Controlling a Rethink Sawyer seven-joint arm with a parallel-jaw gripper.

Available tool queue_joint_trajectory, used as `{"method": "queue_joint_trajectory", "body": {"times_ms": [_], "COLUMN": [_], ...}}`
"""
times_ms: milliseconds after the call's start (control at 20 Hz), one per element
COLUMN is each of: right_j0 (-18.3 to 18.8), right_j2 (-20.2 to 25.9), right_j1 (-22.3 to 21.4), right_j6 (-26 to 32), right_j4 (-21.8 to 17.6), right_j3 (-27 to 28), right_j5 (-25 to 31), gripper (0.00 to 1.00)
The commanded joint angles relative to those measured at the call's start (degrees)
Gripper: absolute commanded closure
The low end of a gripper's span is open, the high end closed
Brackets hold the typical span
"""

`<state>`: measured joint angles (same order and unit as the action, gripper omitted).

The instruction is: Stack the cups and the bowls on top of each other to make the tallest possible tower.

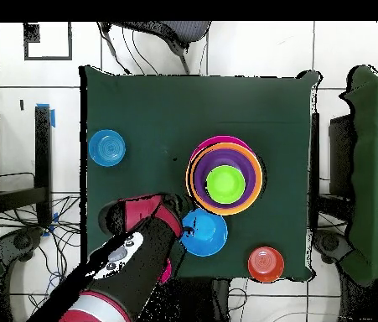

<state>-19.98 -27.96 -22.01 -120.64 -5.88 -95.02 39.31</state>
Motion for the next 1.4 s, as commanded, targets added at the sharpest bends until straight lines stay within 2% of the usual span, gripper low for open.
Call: {"method": "queue_joint_trajectory", "body": {"times_ms": [50, 250, 850, 1400], "right_j0": [-1.60, -1.40, -1.57, -2.66], "right_j2": [3.91, 4.10, 3.65, 4.10], "right_j1": [4.51, 6.40, 10.60, 12.06], "right_j6": [-12.80, -13.23, -14.82, -16.16], "right_j4": [0.83, 1.22, 2.14, 3.63], "right_j3": [-3.56, -3.43, -0.64, -0.07], "right_j5": [-7.21, -9.58, -11.07, -11.57], "gripper": [0.00, 0.00, 0.00, 0.00]}}
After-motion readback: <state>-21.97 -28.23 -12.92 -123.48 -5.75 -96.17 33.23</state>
